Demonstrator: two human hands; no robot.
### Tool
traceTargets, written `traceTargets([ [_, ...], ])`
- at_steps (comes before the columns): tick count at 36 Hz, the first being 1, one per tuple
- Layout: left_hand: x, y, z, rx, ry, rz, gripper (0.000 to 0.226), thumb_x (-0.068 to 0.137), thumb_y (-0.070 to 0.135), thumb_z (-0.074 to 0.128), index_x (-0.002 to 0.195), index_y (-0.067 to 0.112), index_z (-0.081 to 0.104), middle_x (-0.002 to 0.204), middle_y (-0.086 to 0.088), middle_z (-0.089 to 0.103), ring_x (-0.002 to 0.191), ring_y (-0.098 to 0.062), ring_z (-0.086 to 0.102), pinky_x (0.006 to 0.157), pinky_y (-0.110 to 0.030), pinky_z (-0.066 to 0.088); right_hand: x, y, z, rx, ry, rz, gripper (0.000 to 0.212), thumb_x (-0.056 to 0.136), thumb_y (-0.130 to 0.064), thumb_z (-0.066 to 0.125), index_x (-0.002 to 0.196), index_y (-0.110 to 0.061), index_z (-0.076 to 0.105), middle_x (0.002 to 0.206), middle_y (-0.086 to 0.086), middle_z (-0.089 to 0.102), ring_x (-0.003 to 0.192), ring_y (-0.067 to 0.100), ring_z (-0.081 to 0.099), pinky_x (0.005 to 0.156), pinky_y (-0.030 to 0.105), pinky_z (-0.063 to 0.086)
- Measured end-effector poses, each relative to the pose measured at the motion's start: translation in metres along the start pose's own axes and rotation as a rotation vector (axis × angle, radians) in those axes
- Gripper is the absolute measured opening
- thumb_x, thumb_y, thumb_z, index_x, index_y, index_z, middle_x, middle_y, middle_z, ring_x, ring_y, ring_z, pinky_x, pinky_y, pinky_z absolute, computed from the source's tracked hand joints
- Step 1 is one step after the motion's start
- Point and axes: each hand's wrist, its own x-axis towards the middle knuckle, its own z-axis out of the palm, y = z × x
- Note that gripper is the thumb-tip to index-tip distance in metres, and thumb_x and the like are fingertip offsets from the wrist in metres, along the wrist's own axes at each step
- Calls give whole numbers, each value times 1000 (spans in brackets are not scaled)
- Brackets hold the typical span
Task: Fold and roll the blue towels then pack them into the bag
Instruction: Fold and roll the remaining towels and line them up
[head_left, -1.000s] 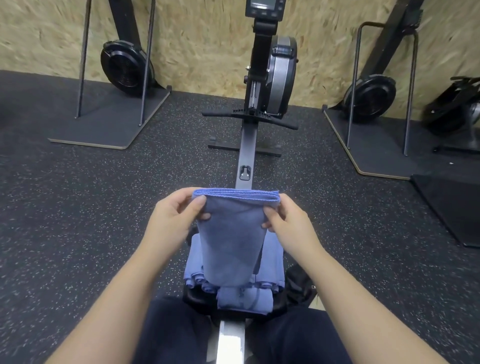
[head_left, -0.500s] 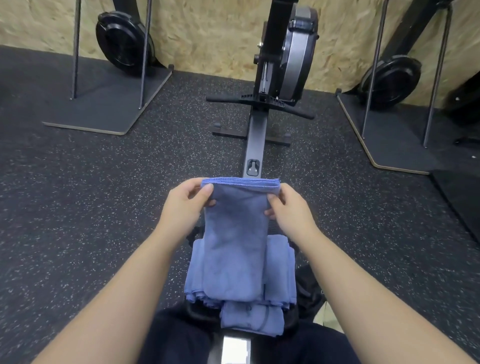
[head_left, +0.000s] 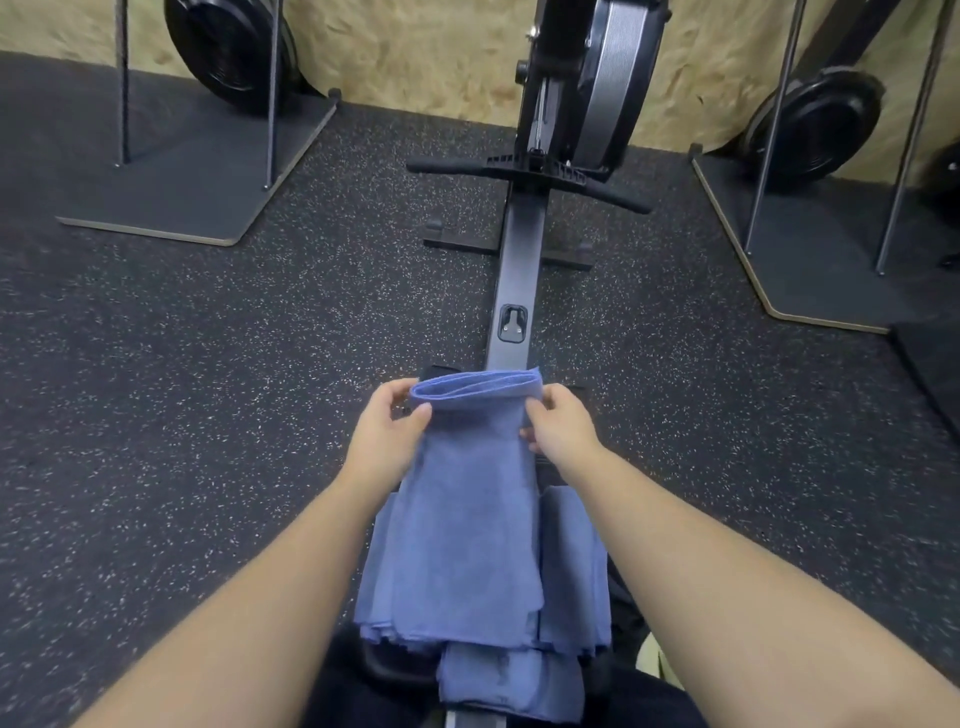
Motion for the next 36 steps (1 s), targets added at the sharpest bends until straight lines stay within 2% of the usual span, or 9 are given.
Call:
traceTargets([
  [2, -3, -7, 1, -6, -52, -9, 38, 94, 5, 56, 122, 29, 47, 107, 19, 58, 83, 4, 61, 75, -7, 46, 3, 9, 3, -30, 1, 17, 11, 96, -15, 45, 86, -19, 48, 84, 2, 57, 79, 23, 60, 71, 39, 50],
  [6, -20, -39, 1, 206, -207, 31, 59, 89, 3, 63, 142, 15, 40, 145, 2, 42, 132, -16, 46, 112, -34, 35, -7, 27, 5, -100, -74, 14, 29, 95, -16, 54, 123, -11, 47, 111, 1, 59, 95, 16, 56, 84, 28, 44],
  [10, -51, -70, 2, 433, -275, 173, 59, 87, 13, 69, 141, 18, 45, 148, 8, 28, 145, -15, 22, 115, -22, 14, -35, 50, 6, -177, -117, -27, 46, 94, -15, 58, 136, -12, 41, 132, -1, 52, 109, 14, 52, 94, 21, 37],
  [15, -83, -91, 1, 475, -336, 261, 58, 83, 45, 64, 136, 37, 43, 154, 13, 7, 149, -17, 2, 118, -27, 9, -73, 75, 3, -162, -102, -102, 40, 94, -12, 58, 131, -19, 45, 110, -10, 53, 100, 12, 55, 75, 7, 33],
  [20, -107, -97, 1, 587, -399, 301, 83, 58, 87, 44, 131, 53, 26, 150, 25, -11, 143, -8, -25, 118, -36, 4, -106, 96, 7, -117, -133, -140, 48, 93, -11, 59, 135, -25, 40, 122, -22, 45, 100, 10, 57, 94, 27, 46],
  [23, -119, -99, 3, 792, -443, 334, 99, 56, 88, 50, 141, 54, 12, 153, 21, -18, 135, 0, -37, 116, -41, -1, -117, 106, 9, -86, -126, -160, 43, 95, -11, 54, 129, -33, 39, 122, -28, 43, 97, -2, 55, 89, 15, 44],
  [26, -130, -97, 9, 1066, -392, 513, 111, 51, 60, 82, 146, 44, 26, 159, 5, 19, 146, -23, 4, 108, -54, 22, -126, 114, 12, -32, -157, -142, 43, 98, -5, 42, 115, -44, 38, 115, -26, 49, 96, -11, 54, 83, 5, 40],
  [29, -133, -95, 18, 1137, -266, 667, 111, 36, 42, 92, 136, 33, 43, 141, -1, 51, 132, -25, 36, 92, -57, 45, -127, 122, 19, 38, -184, -111, 52, 98, 1, 37, 116, -48, 37, 124, -26, 46, 117, -8, 49, 102, 15, 39],
  [36, -134, -106, 33, 999, -120, 794, 60, 67, 33, 68, 124, 35, 46, 131, 1, 61, 127, -17, 39, 103, -45, 25, -121, 125, 20, 184, -160, -116, 61, 96, 3, 42, 135, -41, 26, 121, -7, 54, 109, 0, 56, 98, 19, 43],
])
